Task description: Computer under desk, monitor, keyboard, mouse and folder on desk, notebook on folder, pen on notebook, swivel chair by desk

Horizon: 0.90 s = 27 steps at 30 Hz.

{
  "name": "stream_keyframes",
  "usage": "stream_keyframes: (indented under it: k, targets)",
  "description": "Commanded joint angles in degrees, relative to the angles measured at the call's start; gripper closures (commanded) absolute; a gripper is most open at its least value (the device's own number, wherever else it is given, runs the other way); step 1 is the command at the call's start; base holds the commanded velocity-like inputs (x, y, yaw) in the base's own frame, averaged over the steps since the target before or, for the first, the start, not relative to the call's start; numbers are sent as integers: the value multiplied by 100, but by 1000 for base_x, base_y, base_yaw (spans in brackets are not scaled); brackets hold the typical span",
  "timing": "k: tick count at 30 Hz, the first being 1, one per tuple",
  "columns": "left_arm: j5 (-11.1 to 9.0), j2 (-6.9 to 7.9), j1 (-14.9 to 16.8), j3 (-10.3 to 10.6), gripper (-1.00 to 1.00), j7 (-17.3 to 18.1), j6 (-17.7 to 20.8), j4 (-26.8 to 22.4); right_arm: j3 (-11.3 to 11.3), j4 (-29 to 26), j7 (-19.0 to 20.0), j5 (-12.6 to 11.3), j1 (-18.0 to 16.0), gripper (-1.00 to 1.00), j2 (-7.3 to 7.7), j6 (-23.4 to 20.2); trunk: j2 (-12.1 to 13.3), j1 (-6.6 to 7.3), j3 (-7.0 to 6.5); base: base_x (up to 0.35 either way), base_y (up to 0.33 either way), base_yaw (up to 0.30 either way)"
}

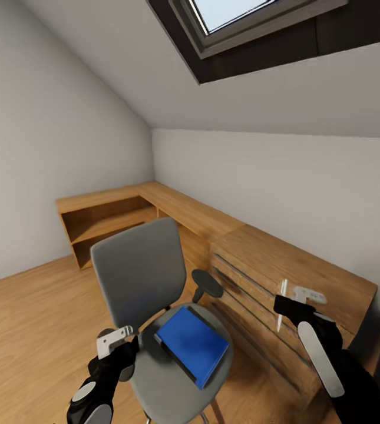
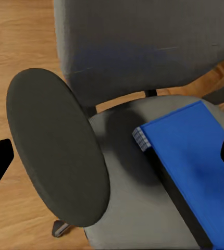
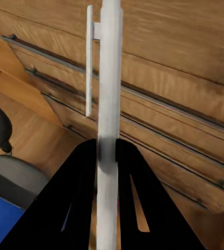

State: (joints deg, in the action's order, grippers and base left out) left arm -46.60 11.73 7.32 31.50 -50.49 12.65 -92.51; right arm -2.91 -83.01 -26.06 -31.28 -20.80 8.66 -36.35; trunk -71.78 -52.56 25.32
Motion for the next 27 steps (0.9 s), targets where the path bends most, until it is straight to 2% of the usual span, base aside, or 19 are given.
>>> stream_keyframes:
  k: [1, 12, 15, 20, 27]
  targets:
    - [-16, 9, 6, 12, -100, -39, 24, -3, 101, 17, -49, -80, -8, 100, 5, -3, -4, 0, 7, 0, 0, -265]
    - [-13, 14, 6, 48, -100, -43, 12, 14, 300, 111, -48, -97, -6, 100, 0, 7, -4, 0, 7, 0, -9, -265]
    - [-4, 14, 6, 137, -100, -48, 4, 14, 373, 150, -48, -97, -9, 100, 2, 8, -4, 0, 7, 0, -195, -265]
    - [5, 14, 6, 169, -100, -49, 1, 14, 552, 168, -48, -97, -10, 100, -3, -2, -4, 0, 7, 0, -284, -266]
    - [10, 14, 6, 172, -100, -49, -4, 14, 608, 224, -48, -97, -9, 100, -4, 2, -4, 0, 7, 0, -210, -268]
